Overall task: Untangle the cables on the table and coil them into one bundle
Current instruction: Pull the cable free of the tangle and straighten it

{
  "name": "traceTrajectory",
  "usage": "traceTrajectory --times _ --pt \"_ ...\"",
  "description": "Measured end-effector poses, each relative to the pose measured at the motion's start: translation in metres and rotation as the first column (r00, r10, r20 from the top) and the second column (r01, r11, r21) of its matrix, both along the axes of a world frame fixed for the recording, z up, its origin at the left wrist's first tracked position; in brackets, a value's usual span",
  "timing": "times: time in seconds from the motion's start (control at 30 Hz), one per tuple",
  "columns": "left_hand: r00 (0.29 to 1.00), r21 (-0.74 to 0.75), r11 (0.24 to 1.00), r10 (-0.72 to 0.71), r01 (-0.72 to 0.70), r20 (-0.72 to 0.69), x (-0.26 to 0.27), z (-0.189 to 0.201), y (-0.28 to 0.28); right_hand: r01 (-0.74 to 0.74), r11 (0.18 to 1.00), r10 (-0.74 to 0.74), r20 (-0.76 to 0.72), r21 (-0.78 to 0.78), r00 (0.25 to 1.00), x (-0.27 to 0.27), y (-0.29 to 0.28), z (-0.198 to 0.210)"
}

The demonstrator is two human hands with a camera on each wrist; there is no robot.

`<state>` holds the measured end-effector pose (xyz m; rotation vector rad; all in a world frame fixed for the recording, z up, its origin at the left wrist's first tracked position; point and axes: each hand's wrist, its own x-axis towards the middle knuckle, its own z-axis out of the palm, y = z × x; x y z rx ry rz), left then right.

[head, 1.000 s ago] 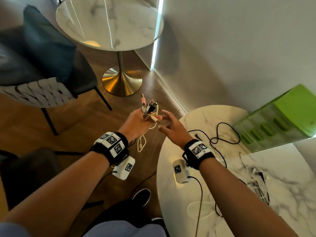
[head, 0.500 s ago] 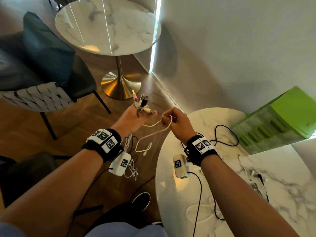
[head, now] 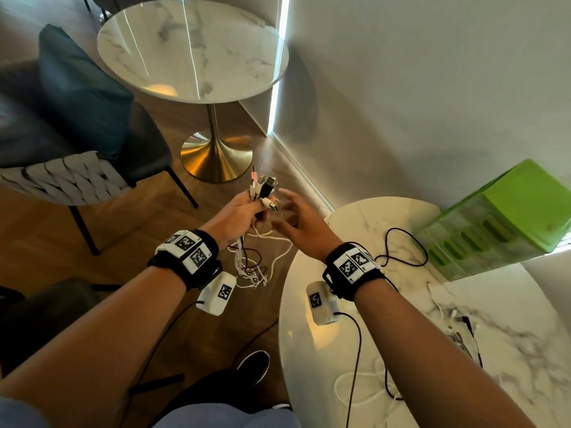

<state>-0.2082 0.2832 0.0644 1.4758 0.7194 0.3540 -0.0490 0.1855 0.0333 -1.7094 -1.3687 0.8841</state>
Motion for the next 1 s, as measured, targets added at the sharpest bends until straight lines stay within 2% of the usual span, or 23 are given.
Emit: traceTrajectory --times 0.13,0.23,0.3,0.33,0.4,0.43,0.47,0.5,0.53,0.6,0.63,0.7,0.77,0.83,0.93,1.0 --pt "0.998 -0.007 0.999 0.04 -0.04 0.054 0.003 -0.003 0.005 0.048 0.998 -0.045 -0.083 0.033 0.996 -0.002 -0.002 0.008" --pt "0.99 -0.007 0.991 0.133 -0.133 0.053 0.006 -0.004 0.013 0.144 0.99 -0.137 -0.324 -0.004 0.936 -0.001 -0.01 0.011" --pt "0.978 -0.011 0.978 0.208 -0.208 0.029 0.007 -0.001 0.018 0.162 0.984 -0.176 -0.364 -0.068 0.915 -0.001 -0.016 0.009" --pt "0.972 -0.032 0.972 0.234 -0.233 0.03 0.008 0.001 0.021 0.132 0.986 -0.158 -0.307 -0.104 0.938 -0.002 -0.019 0.007" --pt "0.964 -0.09 0.962 0.262 -0.259 0.032 0.009 0.006 0.023 -0.006 0.974 -0.01 -0.068 -0.225 0.998 -0.004 -0.025 -0.005" --pt "0.964 -0.118 0.959 0.263 -0.257 0.04 0.01 0.008 0.024 -0.083 0.946 0.112 0.076 -0.313 0.991 -0.007 -0.028 -0.011" --pt "0.965 -0.144 0.959 0.256 -0.246 0.054 0.011 0.009 0.023 -0.123 0.913 0.219 0.214 -0.389 0.952 -0.011 -0.029 -0.019" --pt "0.968 -0.156 0.961 0.241 -0.228 0.069 0.012 0.009 0.023 -0.112 0.895 0.268 0.32 -0.432 0.909 -0.016 -0.029 -0.026" --pt "0.973 -0.152 0.967 0.218 -0.205 0.074 0.012 0.008 0.021 -0.063 0.9 0.245 0.382 -0.431 0.891 -0.021 -0.028 -0.029" --pt "0.988 -0.111 0.982 0.154 -0.15 0.033 0.01 0.005 0.017 0.049 0.958 0.077 0.419 -0.281 0.905 -0.028 -0.021 -0.024" --pt "0.993 -0.098 0.988 0.119 -0.117 0.01 0.01 0.005 0.014 0.067 0.978 0.007 0.35 -0.198 0.937 -0.029 -0.016 -0.02" --pt "0.997 -0.156 0.984 0.08 -0.081 -0.015 0.009 0.0 0.008 0.019 0.994 -0.012 0.065 -0.105 0.998 -0.034 -0.007 -0.002" --pt "0.997 -0.231 0.97 0.072 -0.079 -0.04 0.011 0.001 0.001 -0.022 0.991 0.003 -0.134 -0.135 0.991 -0.041 0.002 0.006" --pt "0.992 -0.182 0.978 0.088 -0.103 -0.09 0.014 0.001 -0.002 0.001 0.987 -0.048 -0.279 -0.164 0.959 -0.046 0.008 0.003" --pt "0.976 0.01 0.998 0.057 -0.056 -0.21 0.013 0.006 0.001 0.056 0.997 -0.073 -0.347 -0.06 0.935 -0.053 0.004 0.002" --pt "0.972 0.017 1.0 -0.012 0.017 -0.234 0.013 0.013 0.004 0.069 0.997 -0.058 -0.301 0.025 0.952 -0.058 0.0 0.007"
